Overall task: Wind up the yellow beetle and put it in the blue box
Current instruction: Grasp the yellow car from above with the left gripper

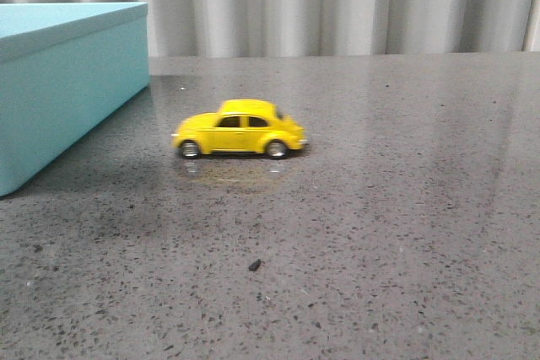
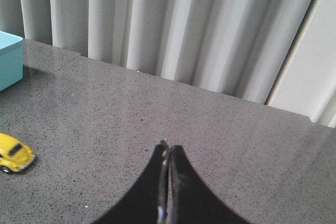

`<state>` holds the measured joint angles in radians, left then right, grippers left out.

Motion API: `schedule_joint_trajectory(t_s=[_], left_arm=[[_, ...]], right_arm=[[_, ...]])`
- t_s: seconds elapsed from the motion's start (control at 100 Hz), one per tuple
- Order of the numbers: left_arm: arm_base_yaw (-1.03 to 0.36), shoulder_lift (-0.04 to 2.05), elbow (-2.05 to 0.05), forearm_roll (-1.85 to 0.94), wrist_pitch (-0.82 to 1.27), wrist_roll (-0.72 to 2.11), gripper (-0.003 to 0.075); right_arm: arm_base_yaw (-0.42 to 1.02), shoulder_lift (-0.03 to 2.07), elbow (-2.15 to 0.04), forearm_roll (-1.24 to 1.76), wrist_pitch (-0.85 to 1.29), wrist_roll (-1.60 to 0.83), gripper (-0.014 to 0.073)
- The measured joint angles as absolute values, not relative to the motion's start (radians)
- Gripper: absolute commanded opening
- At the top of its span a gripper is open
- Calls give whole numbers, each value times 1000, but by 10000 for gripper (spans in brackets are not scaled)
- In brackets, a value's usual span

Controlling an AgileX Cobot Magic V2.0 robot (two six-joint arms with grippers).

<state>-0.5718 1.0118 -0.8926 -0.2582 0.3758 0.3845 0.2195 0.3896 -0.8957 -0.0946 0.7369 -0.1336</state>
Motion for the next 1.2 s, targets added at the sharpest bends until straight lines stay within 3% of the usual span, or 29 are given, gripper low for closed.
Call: schedule_joint_trajectory(t_s=[0.28,0.37,0.8,0.9,1.04,1.2], left_arm=[[-617,1342,-1224,-164,805,461,445],[-617,1425,-1308,-110,891,495,456],[-618,1673,-1391,10,965,732,418],[-612,1688,-1403,31,974,737,450],[-581,1704,-1409,31,975,774,552],[-536,1723,-1409,0,975,840,554]], right_arm=[[219,388,-896,-95,741,-134,-52],[219,388,-896,-95,742,-134,-52],[219,388,-896,-95,749,-134,-52],[219,388,-891,-95,752,-134,-52],[219,388,-871,-95,752,-134,-52],[219,388,-858,-95,752,-134,-52]])
